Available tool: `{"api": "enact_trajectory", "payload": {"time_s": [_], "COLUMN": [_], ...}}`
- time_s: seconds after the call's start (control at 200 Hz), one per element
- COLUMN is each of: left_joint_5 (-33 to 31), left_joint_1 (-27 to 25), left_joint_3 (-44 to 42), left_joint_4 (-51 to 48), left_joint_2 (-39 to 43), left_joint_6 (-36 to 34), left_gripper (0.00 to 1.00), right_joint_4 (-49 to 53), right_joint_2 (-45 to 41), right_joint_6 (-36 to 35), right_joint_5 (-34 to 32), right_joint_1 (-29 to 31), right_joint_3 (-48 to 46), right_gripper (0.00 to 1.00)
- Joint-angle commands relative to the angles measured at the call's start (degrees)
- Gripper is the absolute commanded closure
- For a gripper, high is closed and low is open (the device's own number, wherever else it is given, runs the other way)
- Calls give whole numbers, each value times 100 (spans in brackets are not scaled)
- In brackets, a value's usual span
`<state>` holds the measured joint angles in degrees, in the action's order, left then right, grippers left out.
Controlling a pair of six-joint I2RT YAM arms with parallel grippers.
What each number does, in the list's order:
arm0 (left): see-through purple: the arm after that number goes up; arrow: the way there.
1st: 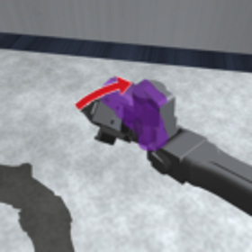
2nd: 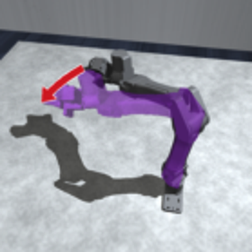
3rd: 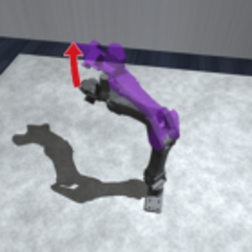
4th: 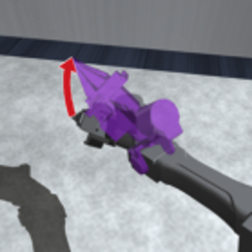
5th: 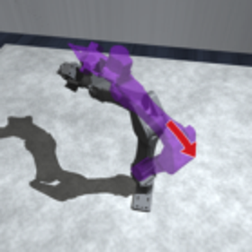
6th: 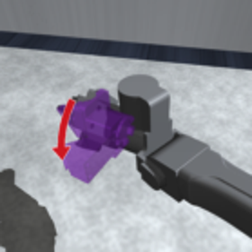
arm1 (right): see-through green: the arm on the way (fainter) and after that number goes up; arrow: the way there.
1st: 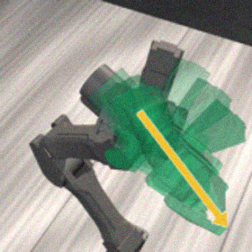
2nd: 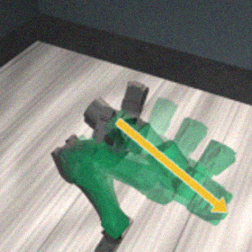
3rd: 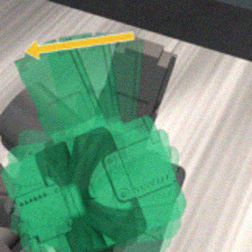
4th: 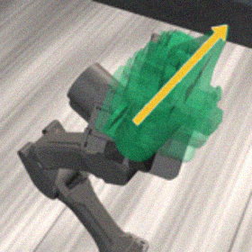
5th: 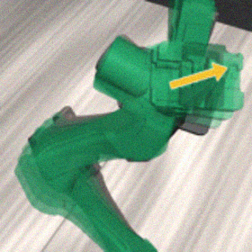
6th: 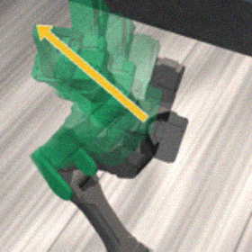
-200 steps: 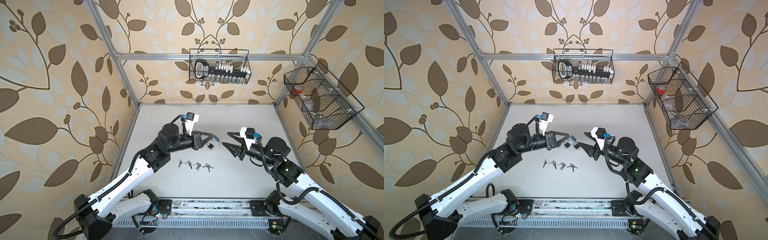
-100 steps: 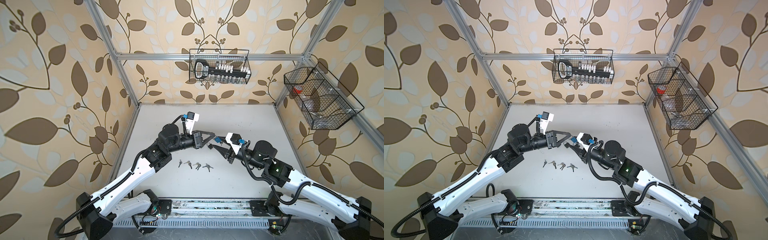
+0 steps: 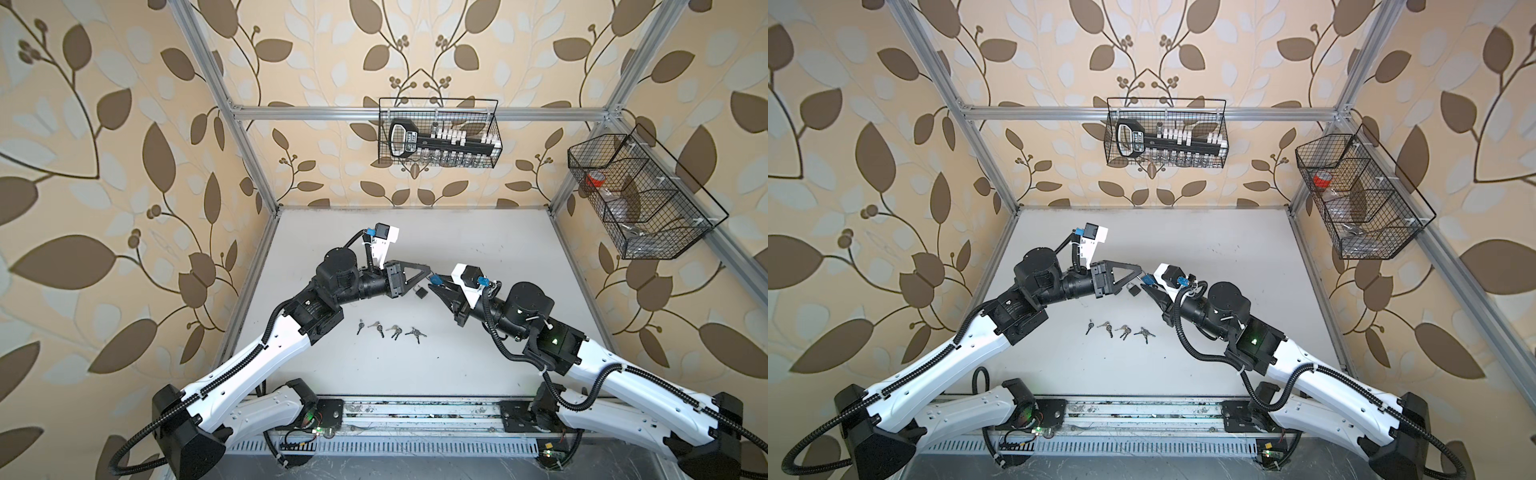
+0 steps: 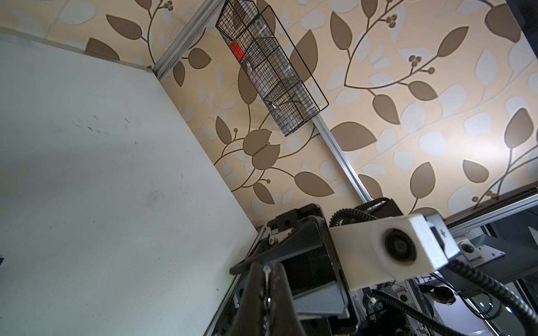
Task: Lock with the key
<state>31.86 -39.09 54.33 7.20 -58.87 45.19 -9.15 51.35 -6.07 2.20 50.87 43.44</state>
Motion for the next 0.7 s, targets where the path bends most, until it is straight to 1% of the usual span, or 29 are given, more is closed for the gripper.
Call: {"api": "enact_trajectory", "payload": {"time_s": [0.0, 0.17, 0.27, 0.395, 0.46, 0.695], "left_joint_5": [113, 137, 124, 75, 75, 79], "left_joint_1": [-46, -49, -46, -47, -53, -51], "left_joint_3": [133, 140, 148, 187, 243, 395], "left_joint_4": [348, 369, 340, 247, 176, -103], "left_joint_2": [69, 42, 67, 129, 148, 111], "left_joint_6": [-72, -61, -84, -163, -229, -692], "left_gripper": [100, 100, 100, 100, 100, 100], "right_joint_4": [40, 49, 64, 145, 200, 527], "right_joint_2": [-153, -274, -298, -328, -328, -192], "right_joint_6": [171, 250, 322, 451, 545, 1066], "right_joint_5": [386, 318, 375, 525, 637, 1306], "right_joint_1": [37, 33, 32, 25, 9, -68], "right_joint_3": [236, 226, 230, 244, 290, 638], "right_gripper": [78, 83, 88, 94, 100, 100]}}
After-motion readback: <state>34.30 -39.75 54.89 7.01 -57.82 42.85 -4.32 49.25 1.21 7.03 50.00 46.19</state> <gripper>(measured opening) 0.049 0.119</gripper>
